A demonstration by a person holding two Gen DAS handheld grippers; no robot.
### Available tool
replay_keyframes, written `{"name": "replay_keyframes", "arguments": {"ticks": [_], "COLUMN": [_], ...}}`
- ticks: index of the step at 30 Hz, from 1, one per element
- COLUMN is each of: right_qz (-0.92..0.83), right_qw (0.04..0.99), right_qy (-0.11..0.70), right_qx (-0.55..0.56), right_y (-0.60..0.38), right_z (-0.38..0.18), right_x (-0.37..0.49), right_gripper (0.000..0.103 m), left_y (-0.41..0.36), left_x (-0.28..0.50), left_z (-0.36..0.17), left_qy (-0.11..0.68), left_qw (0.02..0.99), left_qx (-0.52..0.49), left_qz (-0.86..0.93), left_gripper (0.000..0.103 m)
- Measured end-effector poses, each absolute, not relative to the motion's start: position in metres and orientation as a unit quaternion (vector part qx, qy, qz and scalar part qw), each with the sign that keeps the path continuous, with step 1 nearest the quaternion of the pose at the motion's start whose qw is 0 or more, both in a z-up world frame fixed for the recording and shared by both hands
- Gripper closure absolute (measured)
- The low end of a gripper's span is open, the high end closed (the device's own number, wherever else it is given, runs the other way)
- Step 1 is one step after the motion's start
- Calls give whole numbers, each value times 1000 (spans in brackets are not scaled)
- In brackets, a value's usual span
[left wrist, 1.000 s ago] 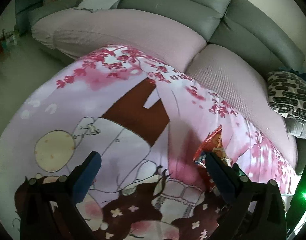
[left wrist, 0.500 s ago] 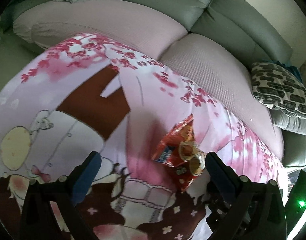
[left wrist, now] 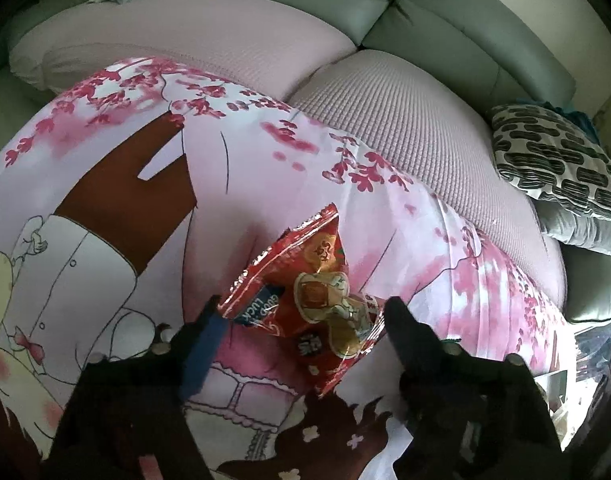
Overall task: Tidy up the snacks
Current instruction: 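Grasp the red chip bag with the left tool while the right tool grasps the green packet, then carry both packets to the white tray and open both tools to release them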
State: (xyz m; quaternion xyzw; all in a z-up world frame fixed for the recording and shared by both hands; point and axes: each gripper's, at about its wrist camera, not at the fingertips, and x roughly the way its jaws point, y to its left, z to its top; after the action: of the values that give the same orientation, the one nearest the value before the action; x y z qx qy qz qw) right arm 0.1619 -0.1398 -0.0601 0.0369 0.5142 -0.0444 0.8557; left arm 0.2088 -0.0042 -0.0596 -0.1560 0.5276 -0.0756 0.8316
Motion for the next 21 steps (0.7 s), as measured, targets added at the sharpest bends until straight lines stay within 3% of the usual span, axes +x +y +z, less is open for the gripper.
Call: {"name": "replay_keyframes", "arguments": {"ticks": [2, 7, 21], "right_qz": [-44, -43, -35], "right_qw": [855, 854, 854], "right_qy": [515, 517, 516], "right_qx": [38, 43, 56], "right_y": [-140, -141, -142], "right_z": [-60, -58, -39], "right_x": [161, 158, 136], "right_gripper": [60, 60, 60], "left_y": [-4, -1, 7], "left_x": [207, 203, 179], "left_z": [-60, -58, -36], "left_qy": [527, 528, 524], "left_qw": [829, 824, 822], "left_qx": [-168, -185, -206], "left_qz": [-85, -85, -81], "left_gripper": [43, 49, 51]}}
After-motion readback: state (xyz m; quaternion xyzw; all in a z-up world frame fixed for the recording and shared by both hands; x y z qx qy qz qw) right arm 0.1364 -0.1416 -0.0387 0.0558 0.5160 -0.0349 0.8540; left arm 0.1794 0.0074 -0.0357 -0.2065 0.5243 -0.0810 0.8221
